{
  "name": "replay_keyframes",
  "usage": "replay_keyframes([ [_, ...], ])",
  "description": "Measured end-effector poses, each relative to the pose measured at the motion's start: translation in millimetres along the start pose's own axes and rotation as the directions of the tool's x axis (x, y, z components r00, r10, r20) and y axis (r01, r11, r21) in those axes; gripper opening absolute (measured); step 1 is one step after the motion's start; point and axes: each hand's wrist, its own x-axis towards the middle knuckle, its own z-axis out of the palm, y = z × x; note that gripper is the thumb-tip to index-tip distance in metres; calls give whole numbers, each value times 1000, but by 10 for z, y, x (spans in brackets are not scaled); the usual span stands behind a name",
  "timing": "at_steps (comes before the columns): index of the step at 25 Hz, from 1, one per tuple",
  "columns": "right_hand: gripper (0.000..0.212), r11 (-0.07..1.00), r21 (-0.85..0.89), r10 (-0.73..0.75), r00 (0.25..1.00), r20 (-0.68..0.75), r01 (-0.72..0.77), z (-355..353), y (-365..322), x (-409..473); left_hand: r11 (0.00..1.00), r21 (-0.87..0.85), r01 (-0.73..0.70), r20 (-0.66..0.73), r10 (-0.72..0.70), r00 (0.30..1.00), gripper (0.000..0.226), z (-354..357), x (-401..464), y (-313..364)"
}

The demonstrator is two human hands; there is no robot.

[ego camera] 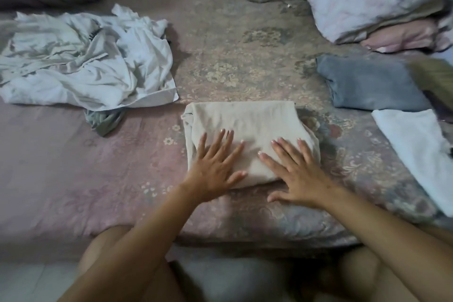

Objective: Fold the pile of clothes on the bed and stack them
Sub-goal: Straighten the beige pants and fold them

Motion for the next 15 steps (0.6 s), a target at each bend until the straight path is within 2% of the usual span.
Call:
replay_keyframes([
  [2, 97, 998, -50, -30, 995, 95, 35, 25, 106, -55, 998, -7, -66, 85, 66, 994, 86, -56, -147, 224],
  [4, 101, 996, -90, -4, 994, 107, 14, 16, 166, -3, 1000, 27, 7, 171, -12, 985, 95, -7, -203, 236],
  [6, 101, 996, -67, 64, 990, 123, -56, -15, 199, 46, 997, 29, 68, 195, -72, 978, 88, 4, -175, 169],
  [8, 94, 996, -34, 91, 988, 125, -87, -15, 217, 53, 998, 51, 43, 175, -51, 983, 69, -9, -113, 144],
  [10, 84, 997, 2, 76, 994, 72, -76, -16, 236, 76, 996, 88, -4, 129, -8, 992, 54, -54, -43, 172],
  [11, 82, 998, -7, 62, 998, 2, -62, -25, 247, 98, 993, 113, -23, 127, 8, 992, 52, -83, 3, 179],
  [13, 75, 996, -79, 36, 997, -67, -41, 22, 288, 168, 981, 175, -78, 173, 47, 984, 66, -122, 83, 187],
  [15, 58, 992, -124, -7, 987, -162, -14, 56, 281, 192, 973, 194, -123, 238, 75, 968, 81, -151, 96, 198],
])
